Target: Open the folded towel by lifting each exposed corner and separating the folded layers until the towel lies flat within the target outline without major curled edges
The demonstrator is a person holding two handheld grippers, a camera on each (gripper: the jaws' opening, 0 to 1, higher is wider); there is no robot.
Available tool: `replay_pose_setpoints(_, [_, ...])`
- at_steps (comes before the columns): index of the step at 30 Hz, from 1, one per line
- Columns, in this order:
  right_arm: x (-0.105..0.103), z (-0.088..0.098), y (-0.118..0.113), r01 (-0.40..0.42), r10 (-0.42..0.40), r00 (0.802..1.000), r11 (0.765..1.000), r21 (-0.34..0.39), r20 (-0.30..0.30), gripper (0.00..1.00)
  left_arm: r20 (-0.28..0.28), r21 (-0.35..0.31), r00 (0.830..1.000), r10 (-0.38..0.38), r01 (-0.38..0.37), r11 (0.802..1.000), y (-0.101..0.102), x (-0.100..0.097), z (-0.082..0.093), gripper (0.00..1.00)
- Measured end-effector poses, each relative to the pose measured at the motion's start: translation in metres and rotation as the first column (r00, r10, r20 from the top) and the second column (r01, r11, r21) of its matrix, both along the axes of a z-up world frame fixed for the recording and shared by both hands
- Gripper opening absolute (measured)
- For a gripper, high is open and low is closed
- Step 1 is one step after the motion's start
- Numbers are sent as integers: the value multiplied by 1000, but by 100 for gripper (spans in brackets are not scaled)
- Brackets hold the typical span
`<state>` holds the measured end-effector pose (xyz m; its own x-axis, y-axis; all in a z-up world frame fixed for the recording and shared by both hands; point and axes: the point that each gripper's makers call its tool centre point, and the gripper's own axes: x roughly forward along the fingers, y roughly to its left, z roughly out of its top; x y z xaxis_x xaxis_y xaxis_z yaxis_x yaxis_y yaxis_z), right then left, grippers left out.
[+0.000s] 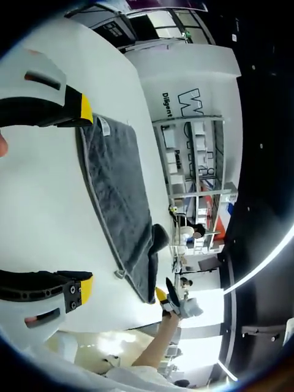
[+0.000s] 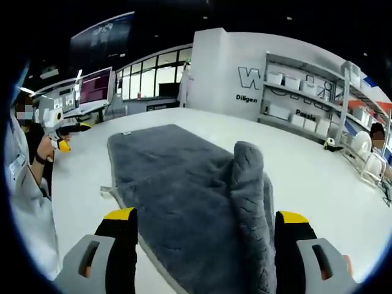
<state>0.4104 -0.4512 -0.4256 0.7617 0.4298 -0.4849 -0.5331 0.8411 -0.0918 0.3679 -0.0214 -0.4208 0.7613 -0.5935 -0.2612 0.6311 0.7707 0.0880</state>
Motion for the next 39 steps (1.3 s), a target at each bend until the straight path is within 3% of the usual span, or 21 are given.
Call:
replay_pose_setpoints(5, [22, -5, -15, -20, 20, 999, 1000, 11, -35, 93, -3, 9, 1000, 3, -3, 1000, -4, 1, 0, 96])
replay_pose_setpoints(10, [46, -5, -33, -11, 12, 999, 1000, 29, -32, 92, -4, 23, 1000, 7, -7, 1000, -8, 1, 0, 97])
replay_pose_setpoints(21, [96, -9, -71, 57, -55, 998, 995, 82, -34, 80, 7, 33, 1000, 19, -19, 999, -15, 3, 5, 97])
replay_pose_setpoints(29, [127, -20, -78, 119, -117, 993, 990, 77, -21, 63, 6, 44, 1000, 21, -22, 999, -18, 5, 3, 97])
replay_pose_setpoints(32, [138, -28, -83, 161, -160, 987, 986, 32, -23, 58, 3, 45, 1000, 22, -22, 999, -19, 6, 3, 97])
replay_pose_setpoints(39, [153, -33, -81, 172, -172, 985, 985, -25, -4, 38, 0, 49, 1000, 21, -21, 999, -20, 8, 1, 97])
